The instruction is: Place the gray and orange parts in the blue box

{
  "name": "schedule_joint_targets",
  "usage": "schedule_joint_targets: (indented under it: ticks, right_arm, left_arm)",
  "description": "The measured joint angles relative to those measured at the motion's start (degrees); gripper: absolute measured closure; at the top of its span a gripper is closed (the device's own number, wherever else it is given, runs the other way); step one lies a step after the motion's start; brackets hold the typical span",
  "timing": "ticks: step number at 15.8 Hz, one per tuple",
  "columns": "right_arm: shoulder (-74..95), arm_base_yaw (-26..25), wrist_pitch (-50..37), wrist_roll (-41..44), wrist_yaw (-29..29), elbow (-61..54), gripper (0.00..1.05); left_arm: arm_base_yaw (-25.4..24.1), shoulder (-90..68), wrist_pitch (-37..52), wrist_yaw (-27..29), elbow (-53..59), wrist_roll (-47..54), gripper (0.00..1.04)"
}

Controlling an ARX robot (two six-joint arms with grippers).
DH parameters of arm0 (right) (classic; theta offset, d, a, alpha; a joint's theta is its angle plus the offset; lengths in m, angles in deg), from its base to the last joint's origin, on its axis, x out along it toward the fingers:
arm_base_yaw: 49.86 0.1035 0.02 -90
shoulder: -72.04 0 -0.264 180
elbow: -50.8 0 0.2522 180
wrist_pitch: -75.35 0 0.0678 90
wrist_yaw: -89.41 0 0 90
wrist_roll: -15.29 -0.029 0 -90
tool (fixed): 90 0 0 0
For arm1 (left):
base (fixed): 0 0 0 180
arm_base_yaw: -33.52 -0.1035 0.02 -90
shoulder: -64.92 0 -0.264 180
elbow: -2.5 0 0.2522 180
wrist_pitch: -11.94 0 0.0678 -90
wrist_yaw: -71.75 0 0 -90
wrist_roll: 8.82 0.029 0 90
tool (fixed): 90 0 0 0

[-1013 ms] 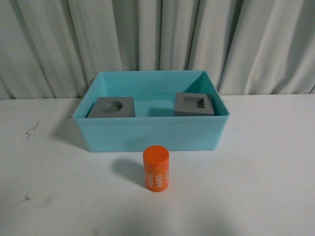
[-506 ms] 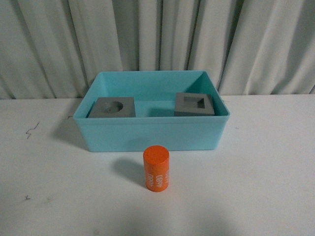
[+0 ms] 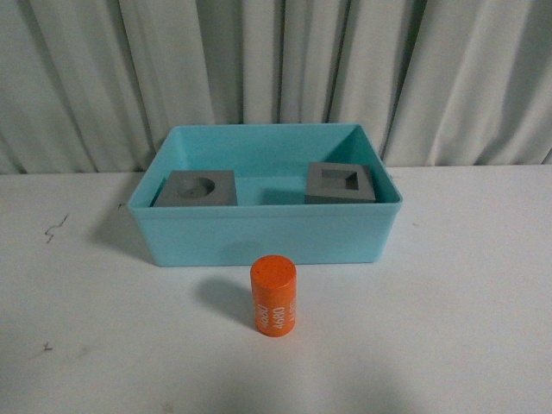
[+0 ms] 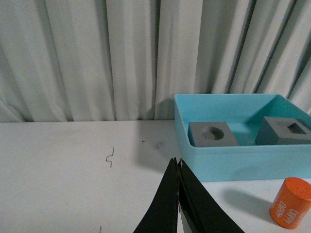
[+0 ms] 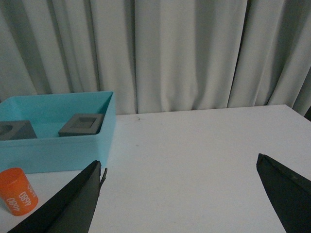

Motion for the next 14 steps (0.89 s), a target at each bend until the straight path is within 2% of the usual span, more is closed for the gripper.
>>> schedule_joint_targets:
  ticks: [7,9,13,14]
  right_arm:
    - [0.0,0.0,0.0,0.0,0.0,0.0,0.06]
    - [0.0,0.0,0.0,0.0,-0.02,0.0,0.06]
    - [0.0,0.0,0.0,0.0,0.0,0.0,0.06]
    - [0.0,0.0,-0.02,0.0,0.0,0.0,0.06]
  left_arm:
    - [0.0,11.85,-11.45,0.0,0.0,0.0,1.03]
    - [0.0,21.0,-22.03,-0.02,-0.02,0.0,1.03]
    - [0.0,21.4,-21.66,0.0,-0.02,0.02,1.03]
    - [0.0,21.4,-21.73,0.0,-0.02,0.0,0.94]
